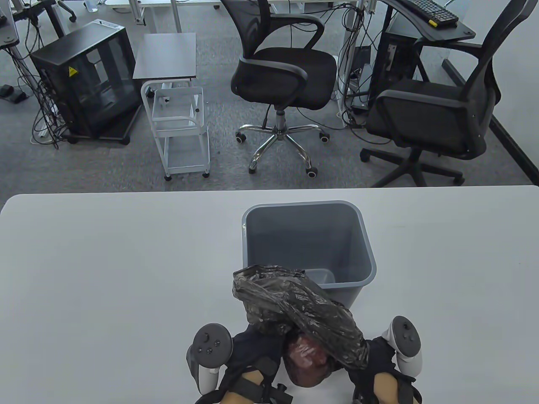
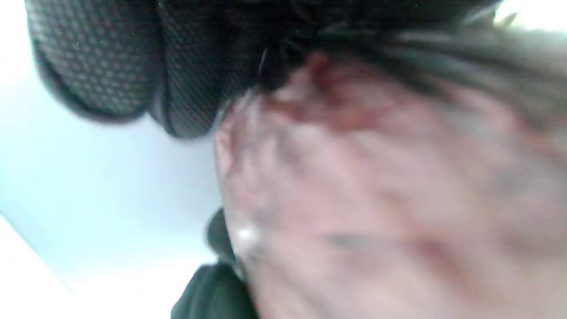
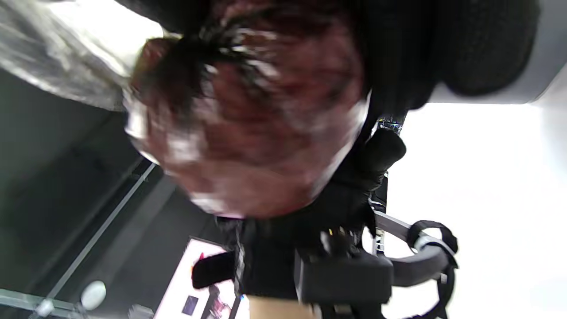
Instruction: Twist garbage bag top to tighten it
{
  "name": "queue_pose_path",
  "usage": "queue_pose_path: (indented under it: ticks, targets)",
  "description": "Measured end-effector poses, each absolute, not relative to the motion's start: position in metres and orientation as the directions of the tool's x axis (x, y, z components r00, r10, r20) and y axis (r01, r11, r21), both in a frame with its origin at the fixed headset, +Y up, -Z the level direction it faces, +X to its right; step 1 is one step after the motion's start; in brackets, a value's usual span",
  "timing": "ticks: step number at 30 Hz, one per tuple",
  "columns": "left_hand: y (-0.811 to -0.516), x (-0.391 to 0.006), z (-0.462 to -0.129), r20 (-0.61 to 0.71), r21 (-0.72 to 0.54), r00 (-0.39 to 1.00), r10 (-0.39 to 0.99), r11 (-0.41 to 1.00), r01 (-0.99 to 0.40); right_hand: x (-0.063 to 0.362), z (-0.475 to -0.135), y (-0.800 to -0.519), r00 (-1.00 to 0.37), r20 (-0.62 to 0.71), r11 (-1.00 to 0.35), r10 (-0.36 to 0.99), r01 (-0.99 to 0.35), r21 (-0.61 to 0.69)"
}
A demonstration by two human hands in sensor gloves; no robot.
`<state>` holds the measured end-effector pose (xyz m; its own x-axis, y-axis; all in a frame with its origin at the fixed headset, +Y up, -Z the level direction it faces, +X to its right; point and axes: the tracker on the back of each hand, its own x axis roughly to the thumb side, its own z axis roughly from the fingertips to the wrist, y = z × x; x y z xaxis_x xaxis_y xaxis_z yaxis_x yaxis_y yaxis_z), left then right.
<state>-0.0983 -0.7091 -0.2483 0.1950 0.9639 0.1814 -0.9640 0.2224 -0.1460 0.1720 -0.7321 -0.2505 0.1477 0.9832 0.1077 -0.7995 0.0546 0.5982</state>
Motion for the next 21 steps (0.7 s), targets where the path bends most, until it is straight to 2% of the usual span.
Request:
queue_pose_path:
  ticks: [3, 5, 9, 12, 14, 16, 19, 21]
  targets:
    - [-0.707, -0.1, -0.247, 0.174, -0.124, 0.211, 0.962, 0.234, -0.964, 0.172, -0.25, -0.735, 0.112, 0.083, 0.04, 0.99, -0.799, 0.6]
    - [-0.705, -0.103, -0.248, 0.179, -0.081, 0.287, 0.941, 0.305, -0.949, 0.171, -0.249, -0.735, 0.099, 0.102, 0.019, 0.99, -0.803, 0.596]
    - [-0.703, -0.106, -0.247, 0.161, -0.06, 0.296, 0.941, 0.309, -0.949, 0.167, -0.248, -0.732, 0.162, 0.142, 0.032, 0.976, -0.761, 0.648]
    - [-0.704, -0.104, -0.247, 0.159, -0.061, 0.309, 0.938, 0.322, -0.945, 0.16, -0.245, -0.726, 0.097, 0.235, -0.103, 0.967, -0.697, 0.71]
    - [-0.705, -0.104, -0.246, 0.165, -0.065, 0.302, 0.939, 0.316, -0.947, 0.161, -0.244, -0.725, 0.019, 0.279, -0.185, 0.96, -0.703, 0.687]
    - [-0.707, -0.103, -0.247, 0.174, -0.083, 0.273, 0.946, 0.29, -0.953, 0.165, -0.247, -0.727, 0.014, 0.25, -0.15, 0.968, -0.766, 0.625]
    - [-0.71, -0.099, -0.248, 0.18, -0.15, 0.158, 0.971, 0.185, -0.971, 0.172, -0.25, -0.735, 0.129, 0.102, 0.043, 0.986, -0.8, 0.599]
    - [-0.708, -0.098, -0.248, 0.176, -0.157, 0.13, 0.976, 0.158, -0.975, 0.174, -0.251, -0.738, 0.117, 0.068, 0.052, 0.991, -0.797, 0.601]
